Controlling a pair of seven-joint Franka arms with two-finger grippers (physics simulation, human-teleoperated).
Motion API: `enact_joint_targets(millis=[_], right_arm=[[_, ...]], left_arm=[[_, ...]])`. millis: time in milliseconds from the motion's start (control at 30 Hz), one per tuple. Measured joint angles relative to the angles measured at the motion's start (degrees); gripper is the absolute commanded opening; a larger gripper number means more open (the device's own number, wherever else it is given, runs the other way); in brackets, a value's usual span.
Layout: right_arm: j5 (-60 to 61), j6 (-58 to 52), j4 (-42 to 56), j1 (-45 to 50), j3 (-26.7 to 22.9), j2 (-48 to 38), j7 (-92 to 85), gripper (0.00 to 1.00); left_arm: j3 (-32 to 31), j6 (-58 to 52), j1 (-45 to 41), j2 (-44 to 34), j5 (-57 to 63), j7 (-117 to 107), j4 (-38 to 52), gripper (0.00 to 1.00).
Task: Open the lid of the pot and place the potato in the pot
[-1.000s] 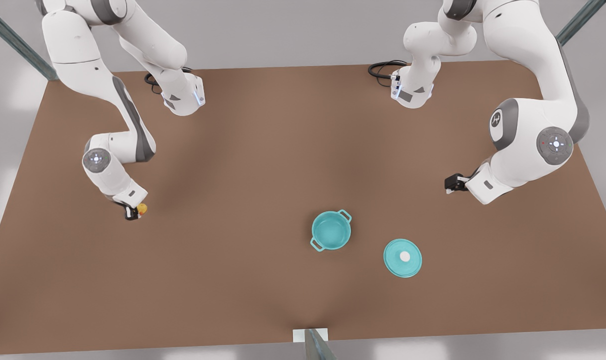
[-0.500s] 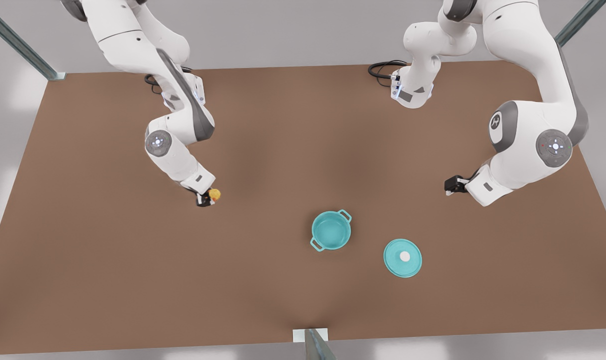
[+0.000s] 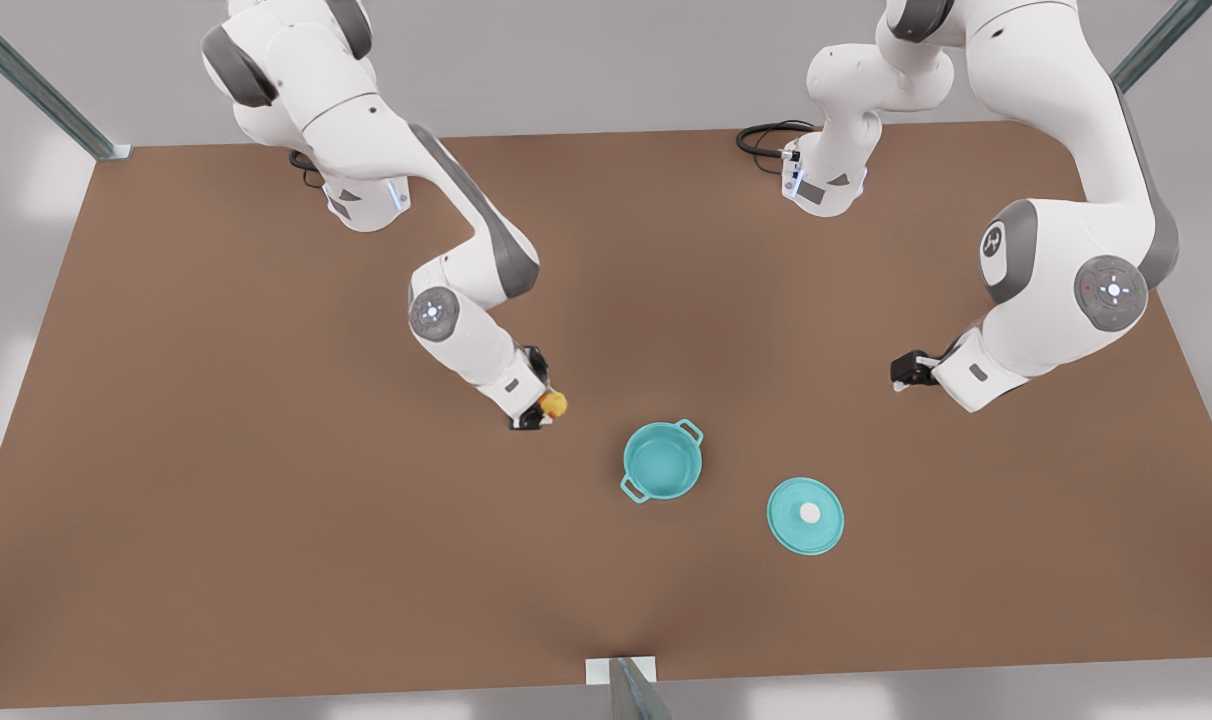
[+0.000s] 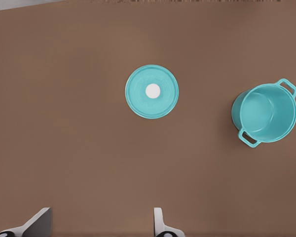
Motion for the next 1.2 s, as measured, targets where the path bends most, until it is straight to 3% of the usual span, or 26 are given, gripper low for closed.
enact_joint_targets(millis=[100,167,567,1000,1033,1067,1100,1200], right_arm=[[5.9,0.1,6.6,8.8,-8.7,4.7,2.9,0.51],[9.4,0.1,10.3,11.0,-10.9,7.4,4.7,0.51],[24.1,1.5,27.9,14.7,-12.8,23.1,15.2,0.51],[31.7,6.3,34.3,18.8,-18.0,33.4,23.4,0.51],[31.9,6.5,34.5,18.9,-18.1,33.6,23.8,0.64],[32.0,6.8,34.6,18.9,-18.2,33.7,24.3,0.92],[32.3,7.1,35.3,18.9,-18.2,33.8,24.8,1.0],[32.9,7.8,36.1,18.8,-18.2,33.8,26.0,1.0]], left_arm=[[0.0,0.1,0.0,0.3,0.0,0.0,-0.1,1.0],[0.0,0.3,0.0,0.5,0.0,0.0,-0.1,1.0],[0.0,0.5,0.0,0.3,0.0,0.0,-0.2,1.0],[0.0,1.2,-0.1,0.8,-0.1,-0.5,-0.1,1.0],[0.0,1.2,-0.1,0.7,0.0,-0.6,-0.1,1.0],[-0.1,1.2,-0.1,0.6,0.0,-0.6,-0.1,1.0],[-0.1,1.2,-0.1,0.6,0.0,-0.7,-0.1,1.0],[-0.2,1.3,-0.2,0.7,0.0,-0.9,-0.1,1.0]])
